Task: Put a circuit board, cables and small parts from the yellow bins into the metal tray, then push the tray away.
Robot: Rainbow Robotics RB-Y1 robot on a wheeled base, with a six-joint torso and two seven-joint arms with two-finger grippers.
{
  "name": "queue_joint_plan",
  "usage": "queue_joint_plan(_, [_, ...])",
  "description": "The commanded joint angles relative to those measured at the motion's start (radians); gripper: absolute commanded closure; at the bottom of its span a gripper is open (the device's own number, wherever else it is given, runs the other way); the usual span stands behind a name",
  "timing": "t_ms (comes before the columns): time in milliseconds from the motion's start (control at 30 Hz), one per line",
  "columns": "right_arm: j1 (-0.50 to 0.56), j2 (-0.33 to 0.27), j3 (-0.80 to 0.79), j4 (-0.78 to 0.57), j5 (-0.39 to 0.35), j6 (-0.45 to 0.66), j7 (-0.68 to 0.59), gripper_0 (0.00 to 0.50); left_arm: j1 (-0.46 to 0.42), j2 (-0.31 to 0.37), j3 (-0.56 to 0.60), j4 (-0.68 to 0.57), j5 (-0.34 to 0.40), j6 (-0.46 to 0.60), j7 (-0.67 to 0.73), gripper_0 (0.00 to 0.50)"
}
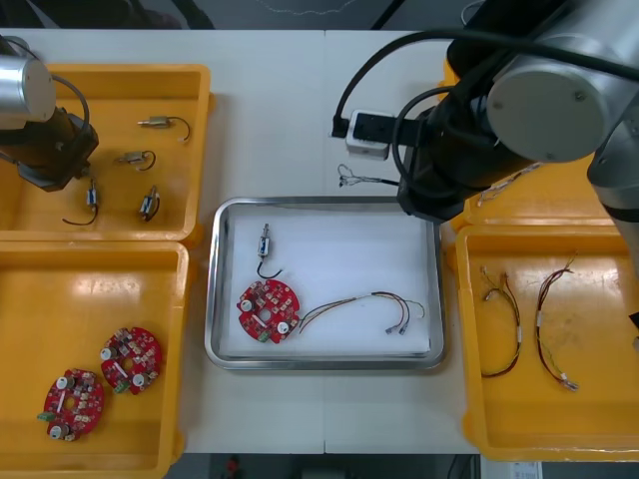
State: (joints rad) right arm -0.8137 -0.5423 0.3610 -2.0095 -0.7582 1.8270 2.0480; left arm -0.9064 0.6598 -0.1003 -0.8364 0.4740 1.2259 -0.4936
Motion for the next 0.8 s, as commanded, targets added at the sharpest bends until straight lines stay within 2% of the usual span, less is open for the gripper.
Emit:
queue_joint_plan(33, [0.034,0.015,0.098,-0.035,0.040,-0.084,0.044,0.500,-0.039,-0.017,-0.018,0.002,0.006,-0.012,-0.023,0.500])
queue_joint_plan(267, [0.087,0.008,0.240,-0.031,0.134,-0.209,0.052,0.500,-0.040,-0.008,0.010,-0.007,-0.003,-0.012,-0.039,0.500])
queue_joint_plan(400, [0.102,-0.010,0.292,0.011,0.138,-0.267,0.055,0.500,-0.039,0.004,0.042,-0.033,0.001,0.006,-0.048,0.500])
queue_joint_plan(533, [0.107,-0.015,0.326,0.072,0.146,-0.314,0.066,0.500,-0.040,0.020,0.073,-0.093,0.003,0.064,-0.052,0.500])
queue_joint_plan(733, [0.108,-0.019,0.383,0.143,0.231,-0.388,0.087,0.500,-0.039,0.044,0.102,-0.228,0.009,0.213,-0.060,0.500])
queue_joint_plan(800, [0.108,-0.019,0.383,0.164,0.232,-0.399,0.090,0.500,-0.037,0.047,0.102,-0.257,0.012,0.244,-0.060,0.500])
